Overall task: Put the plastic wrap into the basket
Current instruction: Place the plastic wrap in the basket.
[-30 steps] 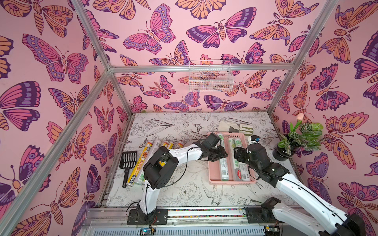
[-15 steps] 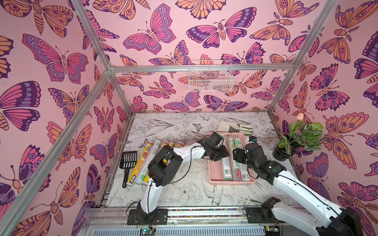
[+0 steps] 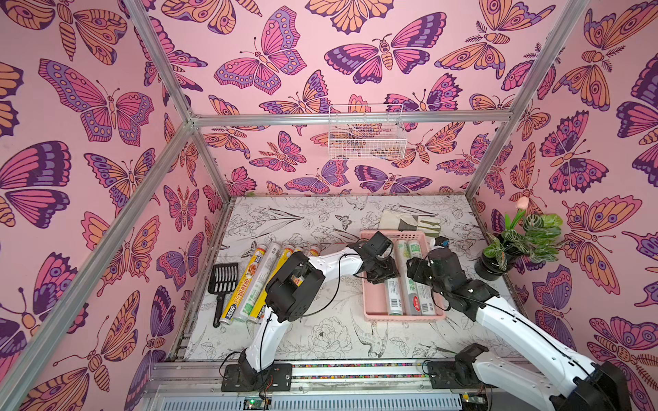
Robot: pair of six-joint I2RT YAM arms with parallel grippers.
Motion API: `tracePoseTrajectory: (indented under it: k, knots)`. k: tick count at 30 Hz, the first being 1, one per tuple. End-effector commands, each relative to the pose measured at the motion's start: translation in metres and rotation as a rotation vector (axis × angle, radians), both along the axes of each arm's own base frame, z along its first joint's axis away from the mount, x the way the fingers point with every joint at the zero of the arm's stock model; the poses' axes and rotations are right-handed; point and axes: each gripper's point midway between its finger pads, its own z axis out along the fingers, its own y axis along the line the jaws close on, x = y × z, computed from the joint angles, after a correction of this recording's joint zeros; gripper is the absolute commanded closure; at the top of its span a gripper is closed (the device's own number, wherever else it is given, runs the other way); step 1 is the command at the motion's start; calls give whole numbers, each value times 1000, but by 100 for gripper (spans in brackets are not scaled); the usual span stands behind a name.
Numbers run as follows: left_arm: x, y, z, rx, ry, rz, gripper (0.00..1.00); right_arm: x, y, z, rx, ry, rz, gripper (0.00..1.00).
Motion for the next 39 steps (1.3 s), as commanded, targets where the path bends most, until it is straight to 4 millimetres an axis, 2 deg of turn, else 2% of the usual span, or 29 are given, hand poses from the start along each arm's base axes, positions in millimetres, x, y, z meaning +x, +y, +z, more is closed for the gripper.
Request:
tracePoseTrajectory:
  k: [1,10,23,27,30,39]
  knots:
    - [4,-10,15,-35,-37,-28,56,1,-3,4,-4,-4,-7,30]
    - [2,-11,14,-34,-18,-38,44,0,-4,4,-3,-4,-9,30]
    - [-4,-12,19,-46,-12,-71,38,0,-3,5,9,-9,-9,30]
    - [-2,-7,33,-47,-61,-74,37,0,-1,7,16,-14,-3,29]
    - [0,2,51,-36,-145,-83,37,2,4,11,38,-28,17,29]
    - [10,47,103,32,-416,-80,38,8,35,38,165,-130,146,30]
